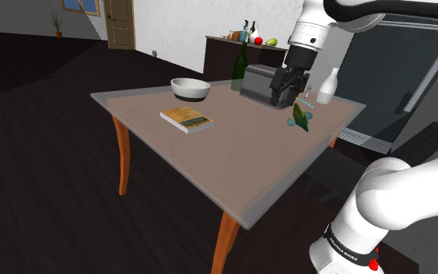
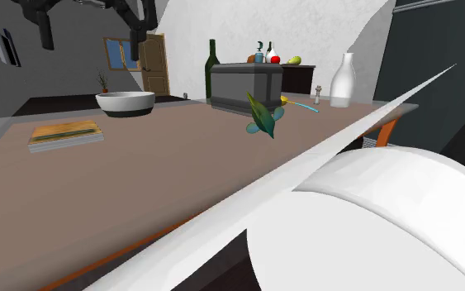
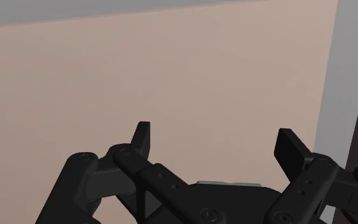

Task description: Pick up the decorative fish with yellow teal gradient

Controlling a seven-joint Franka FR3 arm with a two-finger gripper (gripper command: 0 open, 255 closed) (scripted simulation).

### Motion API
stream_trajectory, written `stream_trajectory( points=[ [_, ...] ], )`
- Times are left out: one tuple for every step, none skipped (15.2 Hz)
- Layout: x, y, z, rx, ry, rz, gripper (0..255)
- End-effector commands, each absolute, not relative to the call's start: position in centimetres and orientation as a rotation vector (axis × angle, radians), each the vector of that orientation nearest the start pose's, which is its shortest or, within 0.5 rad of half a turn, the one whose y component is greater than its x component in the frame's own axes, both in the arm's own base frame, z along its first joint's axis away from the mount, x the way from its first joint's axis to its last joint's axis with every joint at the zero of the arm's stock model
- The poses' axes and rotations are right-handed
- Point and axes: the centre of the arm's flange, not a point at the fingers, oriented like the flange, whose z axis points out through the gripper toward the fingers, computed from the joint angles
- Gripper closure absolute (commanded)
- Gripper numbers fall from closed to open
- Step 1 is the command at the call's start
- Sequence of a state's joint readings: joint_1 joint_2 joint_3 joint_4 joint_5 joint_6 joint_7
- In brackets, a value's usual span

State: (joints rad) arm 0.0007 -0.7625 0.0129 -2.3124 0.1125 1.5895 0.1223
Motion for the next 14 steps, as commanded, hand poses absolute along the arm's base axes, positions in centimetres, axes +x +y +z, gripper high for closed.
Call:
stream_trajectory(
  points=[
    [31.6,1.7,60.6,-3.03,0.17,-0.05,0],
    [31.8,0.4,60.5,-3.023,0.187,-0.052,0],
    [32.0,-1.0,60.4,-3.015,0.204,-0.055,0],
    [32.3,-2.4,60.2,-3.007,0.22,-0.058,0],
    [32.5,-3.8,60.1,-2.999,0.237,-0.06,0],
    [32.6,-5.2,59.9,-2.991,0.253,-0.063,0],
    [32.8,-6.6,59.8,-2.983,0.27,-0.066,0],
    [33.0,-8.0,59.6,-2.974,0.286,-0.068,0],
    [33.1,-9.3,59.4,-2.966,0.303,-0.071,0],
    [33.2,-10.7,59.2,-2.957,0.319,-0.074,0],
    [33.3,-12.1,59.0,-2.949,0.335,-0.076,0],
    [33.4,-13.5,58.8,-2.94,0.351,-0.079,0],
    [33.5,-14.9,58.6,-2.932,0.367,-0.082,0],
    [33.6,-16.3,58.4,-2.923,0.383,-0.084,0]
  ],
)
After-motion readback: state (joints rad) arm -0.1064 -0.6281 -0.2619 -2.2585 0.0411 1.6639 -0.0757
